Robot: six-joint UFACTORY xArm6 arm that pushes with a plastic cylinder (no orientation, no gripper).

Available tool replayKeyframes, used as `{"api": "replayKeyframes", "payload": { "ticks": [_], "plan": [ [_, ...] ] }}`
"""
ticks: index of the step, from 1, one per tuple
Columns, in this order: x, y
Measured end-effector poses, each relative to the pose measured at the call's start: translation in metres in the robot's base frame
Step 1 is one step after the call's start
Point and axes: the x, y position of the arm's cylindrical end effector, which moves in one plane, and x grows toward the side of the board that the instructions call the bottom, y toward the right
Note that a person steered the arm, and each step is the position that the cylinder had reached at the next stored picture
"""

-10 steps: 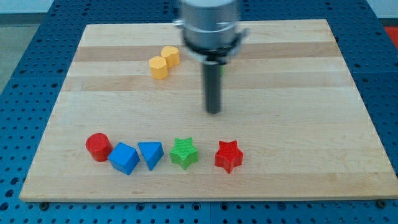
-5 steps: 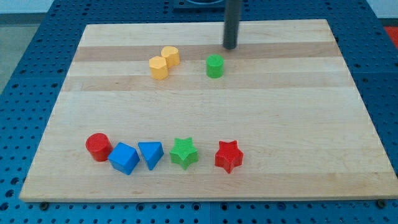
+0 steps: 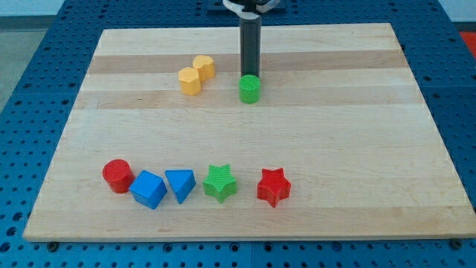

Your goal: Slide the green circle closer to the red star

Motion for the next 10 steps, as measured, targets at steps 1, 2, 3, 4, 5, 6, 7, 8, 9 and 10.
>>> {"api": "replayKeyframes", "payload": {
  "ticks": [1,2,3,4,5,6,7,8,9,10],
  "plan": [
    [0.009,-0.005],
    [0.025,-0.005],
    [0.039,-0.005],
    [0.040,-0.005],
    [0.040,-0.019],
    [0.043,-0.037],
    [0.055,-0.035],
    [0.064,-0.024],
    [0.062,-0.013],
    [0.062,0.010]
  ]
}}
